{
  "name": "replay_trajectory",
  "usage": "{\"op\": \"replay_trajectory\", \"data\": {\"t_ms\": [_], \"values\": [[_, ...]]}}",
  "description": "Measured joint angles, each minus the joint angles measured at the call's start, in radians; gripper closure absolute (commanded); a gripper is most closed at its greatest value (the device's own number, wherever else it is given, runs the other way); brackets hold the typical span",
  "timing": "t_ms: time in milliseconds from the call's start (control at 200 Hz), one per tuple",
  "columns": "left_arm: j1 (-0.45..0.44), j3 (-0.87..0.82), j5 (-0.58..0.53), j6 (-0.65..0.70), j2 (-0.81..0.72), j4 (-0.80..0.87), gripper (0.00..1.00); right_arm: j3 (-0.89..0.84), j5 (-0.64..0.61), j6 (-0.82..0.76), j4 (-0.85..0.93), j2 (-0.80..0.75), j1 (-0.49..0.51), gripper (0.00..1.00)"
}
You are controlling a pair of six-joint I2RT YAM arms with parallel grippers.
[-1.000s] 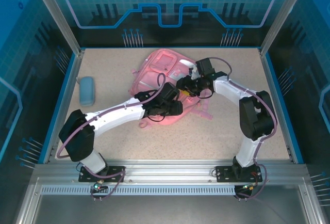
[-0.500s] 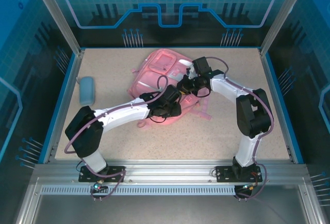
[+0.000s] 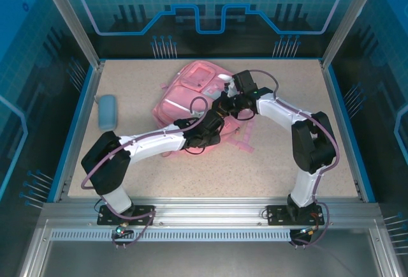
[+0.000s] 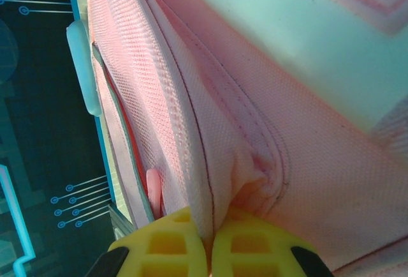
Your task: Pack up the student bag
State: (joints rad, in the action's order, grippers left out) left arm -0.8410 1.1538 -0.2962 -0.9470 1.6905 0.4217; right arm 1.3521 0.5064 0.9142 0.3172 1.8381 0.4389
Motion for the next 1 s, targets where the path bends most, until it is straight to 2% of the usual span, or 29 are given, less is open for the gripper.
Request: {"op": "replay_trajectory", "data": {"t_ms": [225,325,565,840,996], "values": [[-0.003,-0.009,-0.053,-0.027,-0.004,-0.005,0.80,0.000,0.001,0.024,-0.018,-0.011,0.003,1.00],[-0.007,-0.021,-0.080,-0.031,-0.009,-0.028,0.81,0.000,0.002,0.031,-0.032,-0.013,0.008,1.00],[-0.008,-0.031,-0.101,-0.007,-0.014,-0.063,0.74,-0.001,0.003,0.037,-0.053,-0.013,0.010,1.00],[-0.009,-0.034,-0.119,0.021,-0.016,-0.066,1.00,-0.002,-0.013,0.027,-0.047,-0.014,0.010,1.00],[-0.013,-0.059,-0.119,0.031,-0.039,-0.079,1.00,-0.002,-0.053,-0.006,-0.010,-0.025,0.010,1.00]]}}
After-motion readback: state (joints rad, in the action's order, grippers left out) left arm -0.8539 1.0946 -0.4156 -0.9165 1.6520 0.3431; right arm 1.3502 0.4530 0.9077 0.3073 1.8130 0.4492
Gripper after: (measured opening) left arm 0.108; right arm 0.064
